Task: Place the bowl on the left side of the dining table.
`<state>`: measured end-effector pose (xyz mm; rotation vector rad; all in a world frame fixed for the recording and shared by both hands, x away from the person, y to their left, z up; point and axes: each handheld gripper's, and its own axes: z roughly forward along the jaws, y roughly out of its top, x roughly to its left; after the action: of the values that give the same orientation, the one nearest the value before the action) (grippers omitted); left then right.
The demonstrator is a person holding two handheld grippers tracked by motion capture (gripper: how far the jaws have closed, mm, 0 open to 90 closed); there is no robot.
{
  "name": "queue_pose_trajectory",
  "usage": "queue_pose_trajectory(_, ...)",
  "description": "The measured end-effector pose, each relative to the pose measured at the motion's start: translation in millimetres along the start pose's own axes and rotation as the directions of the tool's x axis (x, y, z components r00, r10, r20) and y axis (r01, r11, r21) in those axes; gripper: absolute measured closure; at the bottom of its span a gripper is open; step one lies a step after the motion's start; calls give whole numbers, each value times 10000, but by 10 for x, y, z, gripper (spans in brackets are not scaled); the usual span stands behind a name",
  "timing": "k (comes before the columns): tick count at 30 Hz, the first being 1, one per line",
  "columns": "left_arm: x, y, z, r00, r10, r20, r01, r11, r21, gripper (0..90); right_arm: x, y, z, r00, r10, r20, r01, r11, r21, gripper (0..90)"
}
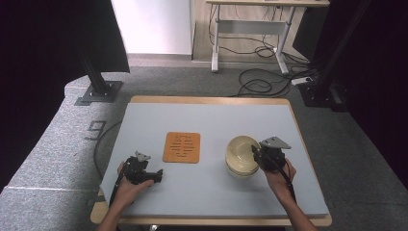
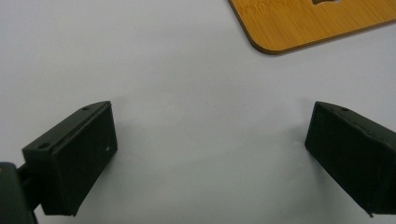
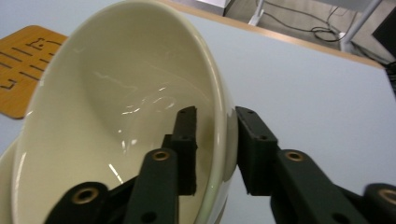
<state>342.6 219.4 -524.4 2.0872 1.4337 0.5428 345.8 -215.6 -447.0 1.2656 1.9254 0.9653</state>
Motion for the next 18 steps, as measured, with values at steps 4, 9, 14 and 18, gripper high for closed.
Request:
queue_pose_trajectory(4,0,0,0,10000,1,-1,-1,10000,1,23,8,-6,10,9996,-120,262,125,9997,-211,796)
queue_pose_trajectory(9,-1,1,0,10000,2,-4,-2,10000,3,23,6,5,-7,9994,-90,341,105,9991,-416,815)
queue_pose_trajectory(14,-1,1,0,10000,1,-4,-1,10000,4,23,-3,21,0,9994,-201,285,213,9989,-411,824)
queue_pose_trajectory(18,0,1,0,10000,5,2,-5,10000,6,22,-16,31,8,9996,-208,168,215,9989,-408,824)
